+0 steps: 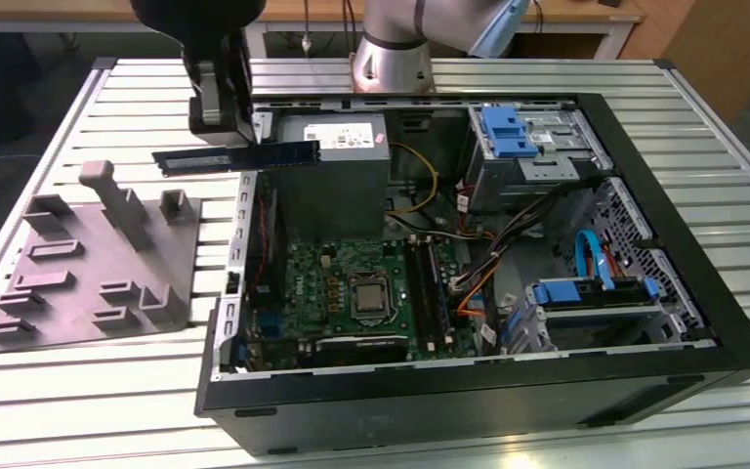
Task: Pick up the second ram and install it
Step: 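Pick up the second ram and move it above second insertion slot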
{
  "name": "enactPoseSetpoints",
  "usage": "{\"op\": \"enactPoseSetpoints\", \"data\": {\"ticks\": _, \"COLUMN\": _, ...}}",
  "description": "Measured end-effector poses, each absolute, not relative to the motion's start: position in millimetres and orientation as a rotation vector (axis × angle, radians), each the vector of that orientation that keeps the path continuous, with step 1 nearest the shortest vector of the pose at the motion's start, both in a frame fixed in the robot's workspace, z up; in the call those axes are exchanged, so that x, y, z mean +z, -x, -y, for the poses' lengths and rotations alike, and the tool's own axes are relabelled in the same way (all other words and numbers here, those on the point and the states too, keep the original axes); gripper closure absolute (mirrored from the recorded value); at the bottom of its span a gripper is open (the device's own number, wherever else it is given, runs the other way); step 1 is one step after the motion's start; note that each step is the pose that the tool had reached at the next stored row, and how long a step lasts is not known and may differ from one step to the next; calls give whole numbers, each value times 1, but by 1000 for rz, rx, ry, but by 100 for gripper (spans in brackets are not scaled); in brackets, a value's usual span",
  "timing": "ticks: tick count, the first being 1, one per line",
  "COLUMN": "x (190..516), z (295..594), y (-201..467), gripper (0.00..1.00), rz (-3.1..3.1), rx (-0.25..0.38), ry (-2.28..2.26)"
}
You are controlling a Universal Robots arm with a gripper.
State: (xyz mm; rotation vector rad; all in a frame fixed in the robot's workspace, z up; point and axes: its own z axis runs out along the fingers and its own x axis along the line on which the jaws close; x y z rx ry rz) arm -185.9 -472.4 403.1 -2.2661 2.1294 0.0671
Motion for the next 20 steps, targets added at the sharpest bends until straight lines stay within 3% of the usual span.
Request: {"op": "enactPoseSetpoints", "data": {"ticks": 20, "x": 403, "z": 472, "y": 152, "gripper": 86, "rz": -2130, "rx": 68, "ry": 2266}}
